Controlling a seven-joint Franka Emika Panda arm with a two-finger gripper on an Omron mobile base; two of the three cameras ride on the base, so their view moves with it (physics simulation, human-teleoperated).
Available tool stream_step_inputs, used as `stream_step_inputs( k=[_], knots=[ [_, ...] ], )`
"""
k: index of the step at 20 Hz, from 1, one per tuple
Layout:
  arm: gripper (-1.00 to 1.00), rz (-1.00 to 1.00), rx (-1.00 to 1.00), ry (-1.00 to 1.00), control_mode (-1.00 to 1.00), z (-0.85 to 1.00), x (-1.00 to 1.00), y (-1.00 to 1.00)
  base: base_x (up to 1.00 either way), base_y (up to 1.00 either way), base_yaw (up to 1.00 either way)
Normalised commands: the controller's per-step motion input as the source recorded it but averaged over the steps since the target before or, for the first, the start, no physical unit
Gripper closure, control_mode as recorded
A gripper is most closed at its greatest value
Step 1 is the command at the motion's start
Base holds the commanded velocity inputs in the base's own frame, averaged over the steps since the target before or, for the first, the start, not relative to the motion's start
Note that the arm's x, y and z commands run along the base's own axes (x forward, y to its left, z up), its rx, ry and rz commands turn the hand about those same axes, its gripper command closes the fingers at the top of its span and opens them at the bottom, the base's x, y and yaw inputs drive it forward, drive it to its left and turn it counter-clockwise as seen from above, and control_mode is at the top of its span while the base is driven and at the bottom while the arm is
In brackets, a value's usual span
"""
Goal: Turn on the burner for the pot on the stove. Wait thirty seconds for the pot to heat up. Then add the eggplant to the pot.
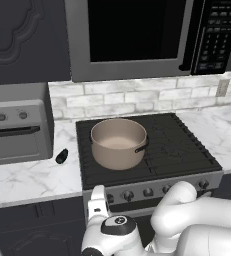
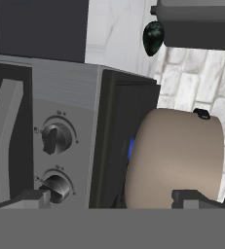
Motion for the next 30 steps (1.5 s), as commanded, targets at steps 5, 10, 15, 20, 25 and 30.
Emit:
stream_step_inputs(
  k=[5,10,15,20,25,30],
  knots=[
    [-1.0,0.0,0.0,0.0,-1.0,0.0,0.0,0.0,0.0,0.0,0.0],
    [-1.0,0.0,0.0,0.0,-1.0,0.0,0.0,0.0,0.0,0.0,0.0],
    [-1.0,0.0,0.0,0.0,-1.0,0.0,0.0,0.0,0.0,0.0,0.0],
    [-1.0,0.0,0.0,0.0,-1.0,0.0,0.0,0.0,0.0,0.0,0.0],
    [-1.0,0.0,0.0,0.0,-1.0,0.0,0.0,0.0,0.0,0.0,0.0],
    [-1.0,0.0,0.0,0.0,-1.0,0.0,0.0,0.0,0.0,0.0,0.0]
  ],
)
